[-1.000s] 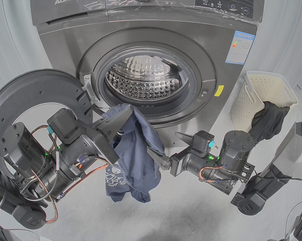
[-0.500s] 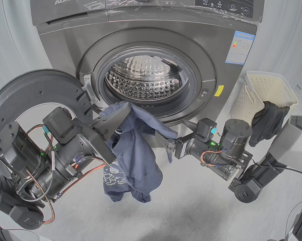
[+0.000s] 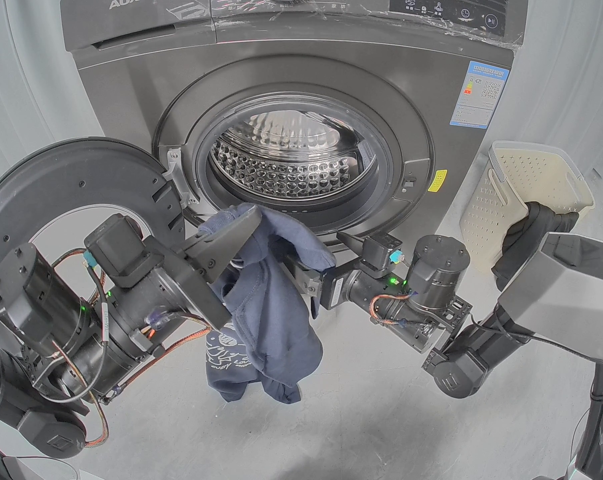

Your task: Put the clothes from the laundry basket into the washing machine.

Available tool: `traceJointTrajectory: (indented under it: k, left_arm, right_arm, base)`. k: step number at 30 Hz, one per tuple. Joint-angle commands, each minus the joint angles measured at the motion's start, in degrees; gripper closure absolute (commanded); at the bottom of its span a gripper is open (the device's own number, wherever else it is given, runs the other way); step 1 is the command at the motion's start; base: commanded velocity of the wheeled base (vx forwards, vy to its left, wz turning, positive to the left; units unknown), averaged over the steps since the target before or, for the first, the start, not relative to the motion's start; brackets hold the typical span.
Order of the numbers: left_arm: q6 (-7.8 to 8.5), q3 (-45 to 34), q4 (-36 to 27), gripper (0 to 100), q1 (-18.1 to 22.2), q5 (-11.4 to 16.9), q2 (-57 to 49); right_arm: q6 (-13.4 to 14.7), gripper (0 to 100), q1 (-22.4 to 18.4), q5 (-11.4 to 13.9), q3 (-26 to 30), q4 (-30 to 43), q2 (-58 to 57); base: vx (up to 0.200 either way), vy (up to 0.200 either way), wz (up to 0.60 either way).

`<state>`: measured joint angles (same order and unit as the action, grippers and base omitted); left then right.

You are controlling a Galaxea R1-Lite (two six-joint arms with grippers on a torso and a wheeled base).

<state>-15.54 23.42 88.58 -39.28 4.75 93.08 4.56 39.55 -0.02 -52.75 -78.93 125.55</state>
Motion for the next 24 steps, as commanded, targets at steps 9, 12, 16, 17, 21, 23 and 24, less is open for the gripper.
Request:
traceJointTrajectory:
  k: [9, 12, 16, 17, 21, 23, 24]
  left_arm:
    - [-0.1, -0.22, 0.02, 100, 0.43, -0.1, 1.23]
    - [-0.1, -0.22, 0.02, 100, 0.43, -0.18, 1.32]
    - [-0.1, -0.22, 0.02, 100, 0.34, -0.18, 1.32]
    - [-0.1, -0.22, 0.02, 100, 0.43, -0.18, 1.32]
    - [-0.45, -0.57, 0.02, 100, 0.61, 0.08, 1.93]
    - [-0.37, -1.71, 0.02, 100, 0.78, 0.52, 2.29]
    - [-0.37, -2.41, -0.07, 100, 0.78, 1.05, 2.29]
  right_arm:
    - [0.36, 100, 2.73, 0.11, -2.62, -0.78, -1.19]
    - [0.63, 100, 3.43, 0.02, -0.95, -0.96, -1.98]
    - [0.63, 100, 3.87, -0.06, 1.07, -2.36, -3.03]
    - [0.63, 100, 3.96, -0.06, 1.86, -2.28, -4.09]
    - [0.54, 100, 4.22, 0.02, 5.02, -2.28, -8.39]
    - [0.63, 100, 5.01, -0.06, 7.13, -2.28, -11.21]
    - [0.71, 100, 5.28, -0.06, 8.19, -2.28, -12.26]
  base:
    - [0.0, 0.0, 0.0]
    - [0.0, 0.0, 0.0]
    - [0.0, 0.0, 0.0]
    - [0.0, 0.0, 0.0]
    - [0.0, 0.0, 0.0]
    - [0.0, 0.0, 0.0]
    - [0.0, 0.0, 0.0]
